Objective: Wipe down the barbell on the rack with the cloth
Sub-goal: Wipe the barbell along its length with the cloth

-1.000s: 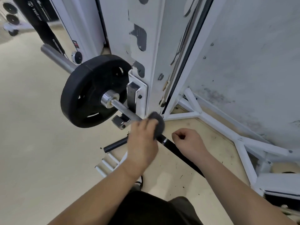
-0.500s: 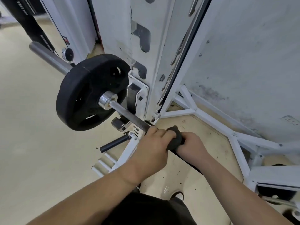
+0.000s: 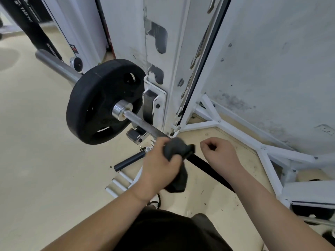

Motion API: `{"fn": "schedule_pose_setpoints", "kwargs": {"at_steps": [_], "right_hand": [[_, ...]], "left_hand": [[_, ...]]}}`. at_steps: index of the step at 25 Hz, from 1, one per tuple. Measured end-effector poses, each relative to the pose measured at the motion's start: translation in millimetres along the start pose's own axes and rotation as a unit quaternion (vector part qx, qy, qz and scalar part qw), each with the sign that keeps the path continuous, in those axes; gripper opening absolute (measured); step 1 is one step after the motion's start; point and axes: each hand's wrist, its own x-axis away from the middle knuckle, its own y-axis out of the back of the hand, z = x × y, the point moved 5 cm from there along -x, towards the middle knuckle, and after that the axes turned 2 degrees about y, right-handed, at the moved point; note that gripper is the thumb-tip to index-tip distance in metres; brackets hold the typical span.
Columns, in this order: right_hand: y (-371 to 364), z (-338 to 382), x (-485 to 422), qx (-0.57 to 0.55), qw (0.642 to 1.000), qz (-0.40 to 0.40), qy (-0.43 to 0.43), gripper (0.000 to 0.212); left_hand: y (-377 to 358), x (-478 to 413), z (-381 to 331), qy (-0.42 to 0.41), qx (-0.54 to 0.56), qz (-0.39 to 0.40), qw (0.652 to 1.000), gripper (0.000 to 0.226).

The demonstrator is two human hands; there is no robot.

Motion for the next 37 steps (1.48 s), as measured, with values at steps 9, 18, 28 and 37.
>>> {"fn": "schedule_pose_setpoints", "kwargs": {"at_steps": [9,18,28,37], "right_hand": [[-33.8,25.1,-0.7,0.146,0.976,0.116,0.116,0.019],[-34.1,23.3,-7.0,0.145,0.973,0.143,0.108,0.016],[-22.6,32.3,-12.2,0.054,0.988,0.117,0.082,0.032],[-4.0,25.3,-27.0,-0.062,0.997,0.041,0.007,0.029]], "left_hand": [[-10.0,2.6,31.8,0.277,0.38,-0.229,0.852,0.037],[-12.9,4.8,28.6,0.26,0.367,-0.261,0.854,0.025],[-0.7,-3.3,32.4,0.257,0.317,-0.237,0.882,0.027],[9.9,14.2,-61.8,-0.094,-0.022,-0.064,0.993,0.035]]}}
